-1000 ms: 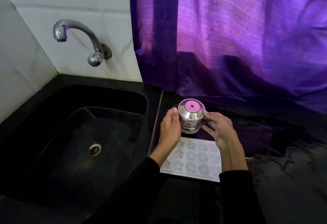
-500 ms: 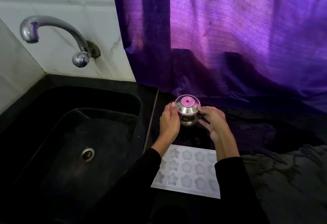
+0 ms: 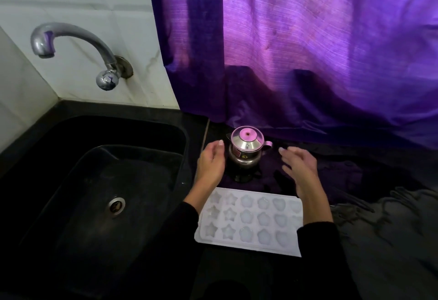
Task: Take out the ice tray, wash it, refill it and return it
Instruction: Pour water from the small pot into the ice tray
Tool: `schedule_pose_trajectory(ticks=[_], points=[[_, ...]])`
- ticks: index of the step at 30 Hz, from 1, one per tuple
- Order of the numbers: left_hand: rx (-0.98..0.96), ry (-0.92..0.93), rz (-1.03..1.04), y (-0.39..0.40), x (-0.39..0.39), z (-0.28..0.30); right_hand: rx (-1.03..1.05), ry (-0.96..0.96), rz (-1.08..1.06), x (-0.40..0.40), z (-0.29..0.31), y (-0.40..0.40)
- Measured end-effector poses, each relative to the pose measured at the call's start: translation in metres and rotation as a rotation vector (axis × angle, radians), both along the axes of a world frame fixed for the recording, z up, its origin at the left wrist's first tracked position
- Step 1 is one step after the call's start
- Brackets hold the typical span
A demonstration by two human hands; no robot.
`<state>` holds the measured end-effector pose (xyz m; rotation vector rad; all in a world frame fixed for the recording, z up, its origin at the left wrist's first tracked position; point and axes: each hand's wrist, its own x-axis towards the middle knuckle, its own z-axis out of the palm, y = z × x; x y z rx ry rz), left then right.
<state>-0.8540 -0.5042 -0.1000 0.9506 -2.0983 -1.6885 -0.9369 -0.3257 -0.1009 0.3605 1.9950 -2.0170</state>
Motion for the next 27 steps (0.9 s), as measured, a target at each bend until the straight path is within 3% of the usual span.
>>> schedule_pose_trajectory(ticks=[4,6,9,15,20,27], points=[[-0.072,-0.087,0.015,-0.011,0.041,-0.005,0.437,0.062,-0.136,0.035,-0.010,0.040],[-0.165,-0.154,0.019,-0.010,0.063,-0.008,0.657,0.053,-0.088,0.056,-0.014,0.054],[-0.243,-0.289,0.005,-0.004,0.086,-0.014,0.814,-0.015,0.042,0.078,-0.022,0.064],[-0.206,-0.435,-0.034,0.005,0.108,-0.018,0.814,0.006,0.152,0.092,-0.040,0.071],[-0.162,-0.399,-0.056,0.009,0.119,-0.018,0.818,0.023,0.141,0.099,-0.034,0.068],[-0.016,-0.337,0.075,-0.013,0.162,-0.012,0.775,0.104,0.199,0.114,-0.014,0.039]])
